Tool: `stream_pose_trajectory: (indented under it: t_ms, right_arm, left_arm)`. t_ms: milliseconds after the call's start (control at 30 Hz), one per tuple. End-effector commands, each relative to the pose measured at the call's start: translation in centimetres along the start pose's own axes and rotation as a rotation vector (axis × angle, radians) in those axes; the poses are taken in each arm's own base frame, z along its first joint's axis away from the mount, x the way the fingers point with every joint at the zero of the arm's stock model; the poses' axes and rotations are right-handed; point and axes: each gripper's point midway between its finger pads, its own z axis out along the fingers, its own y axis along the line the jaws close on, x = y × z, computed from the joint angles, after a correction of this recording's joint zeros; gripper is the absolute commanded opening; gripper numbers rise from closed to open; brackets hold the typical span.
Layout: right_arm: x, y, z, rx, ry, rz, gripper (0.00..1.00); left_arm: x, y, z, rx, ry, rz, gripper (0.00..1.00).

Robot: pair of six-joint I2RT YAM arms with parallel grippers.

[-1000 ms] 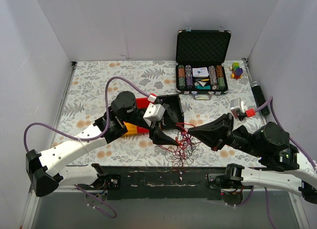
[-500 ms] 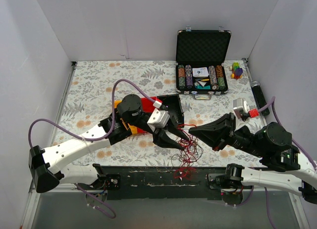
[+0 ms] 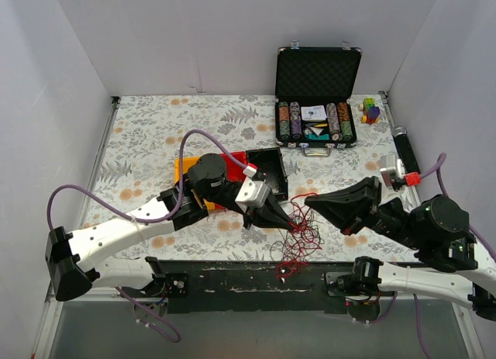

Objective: Untangle the cables
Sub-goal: Untie the cable.

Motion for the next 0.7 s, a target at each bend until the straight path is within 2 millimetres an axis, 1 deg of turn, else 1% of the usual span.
stream_pose_trajectory:
  t_ms: [0,33,133,267,367,400,433,467,500,600,667]
  right_arm:
    - [-8.4,-0.1,-3.5,0.046,-0.264,-0.011,0.01]
    - [-8.9,-0.4,-4.0,0.068,-0.279,-0.013,0.01]
    - [-9.9,-0.6,-4.8,0.085,-0.298,-0.02,0.01]
    - [-10.2,-0.9,-4.7,0.106,-0.293,-0.026,0.01]
    - [-10.2,-1.2,-4.6,0.123,-0.3,-0.027,0.01]
    - [-10.2,-1.2,-4.6,0.121,-0.306,-0.026,0.01]
    - [-10.1,-1.1,-4.6,0.116,-0.308,-0.025,0.01]
    - [-9.9,-1.1,-4.5,0.111,-0.304,-0.021,0.01]
    - [-9.7,-1.1,-4.3,0.112,-0.294,-0.019,0.01]
    - [-9.0,-1.1,-3.9,0.108,-0.27,-0.018,0.01]
    - [-9.0,-1.0,-4.0,0.104,-0.272,-0.015,0.01]
  left_arm:
    - [0.9,-1.3,-0.9,0.005,0.045,0.001,0.08]
    - [1.1,-1.5,-1.0,0.005,0.047,0.005,0.08]
    - [2.9,-2.2,-1.5,0.013,0.097,-0.022,0.08]
    - [4.6,-2.6,-2.1,0.003,0.132,-0.027,0.08]
    - [5.4,-2.6,-2.4,-0.014,0.153,-0.01,0.08]
    - [5.4,-2.5,-2.5,-0.023,0.155,-0.009,0.15]
    - [5.3,-2.3,-2.6,-0.035,0.156,-0.008,0.4]
    - [5.0,-2.1,-2.6,-0.046,0.152,-0.003,0.86]
    - [4.5,-1.9,-2.6,-0.053,0.146,0.008,0.98]
    - [2.3,-1.2,-2.8,-0.075,0.122,0.051,0.98]
    - [1.3,-0.8,-2.9,-0.088,0.121,0.084,0.98]
